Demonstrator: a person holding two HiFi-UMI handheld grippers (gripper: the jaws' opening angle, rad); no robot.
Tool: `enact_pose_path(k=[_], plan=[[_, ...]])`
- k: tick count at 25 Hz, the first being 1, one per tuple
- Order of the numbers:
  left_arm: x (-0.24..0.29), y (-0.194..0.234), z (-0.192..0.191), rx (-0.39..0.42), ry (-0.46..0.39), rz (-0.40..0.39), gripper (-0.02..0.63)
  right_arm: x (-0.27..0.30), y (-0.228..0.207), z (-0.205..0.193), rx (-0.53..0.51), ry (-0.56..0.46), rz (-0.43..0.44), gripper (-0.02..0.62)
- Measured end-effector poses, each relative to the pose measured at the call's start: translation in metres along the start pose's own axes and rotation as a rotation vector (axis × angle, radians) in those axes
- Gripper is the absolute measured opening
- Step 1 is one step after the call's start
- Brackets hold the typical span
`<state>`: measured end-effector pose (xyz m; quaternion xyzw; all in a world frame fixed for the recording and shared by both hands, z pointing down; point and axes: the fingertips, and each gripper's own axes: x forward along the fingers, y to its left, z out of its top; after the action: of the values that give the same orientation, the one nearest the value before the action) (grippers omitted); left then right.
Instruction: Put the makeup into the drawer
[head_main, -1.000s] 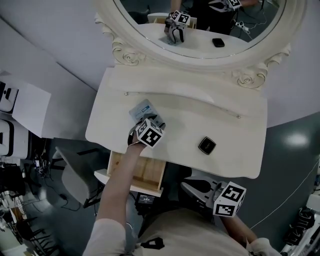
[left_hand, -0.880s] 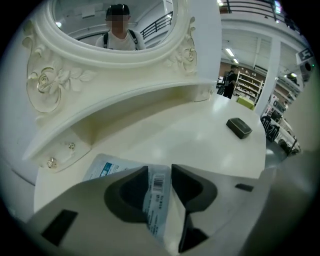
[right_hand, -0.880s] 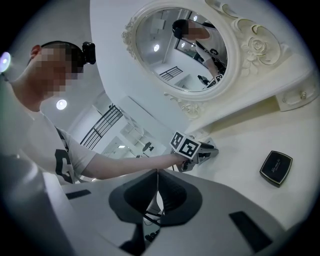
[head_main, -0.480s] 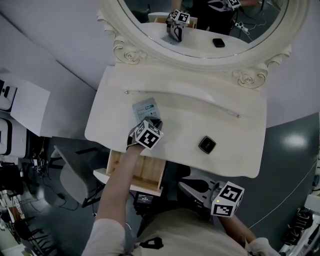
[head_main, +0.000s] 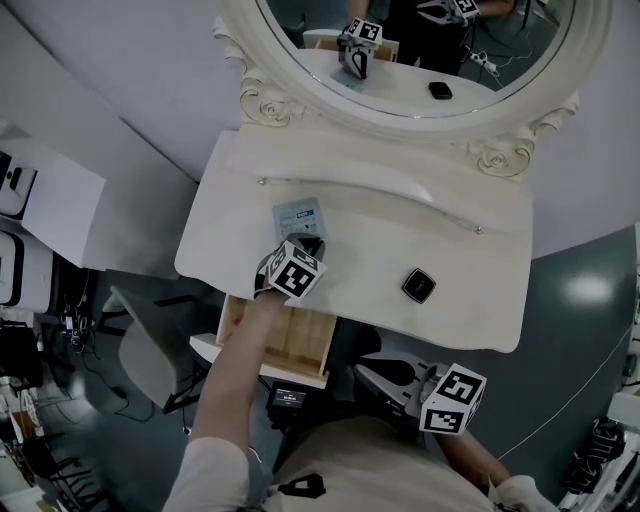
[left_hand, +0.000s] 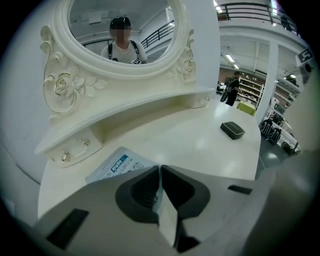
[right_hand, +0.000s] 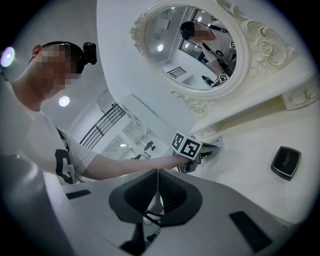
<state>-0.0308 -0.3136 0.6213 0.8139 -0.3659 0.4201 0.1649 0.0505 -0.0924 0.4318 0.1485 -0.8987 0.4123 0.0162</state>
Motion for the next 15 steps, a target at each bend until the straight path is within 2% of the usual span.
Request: enact_pose_path(k=[9, 15], plan=[[-0.052, 0.007, 0.016, -0.023, -0.135, 0.053, 0.067, 0.007, 0.021, -0.007, -0.034, -0.001, 0.022, 0.028], [-0.096, 0.000, 0.014, -0.080, -0.217, 0.056, 0.067, 0.011, 0.036, -0.013, -0.061, 0.008, 0.030, 0.028]])
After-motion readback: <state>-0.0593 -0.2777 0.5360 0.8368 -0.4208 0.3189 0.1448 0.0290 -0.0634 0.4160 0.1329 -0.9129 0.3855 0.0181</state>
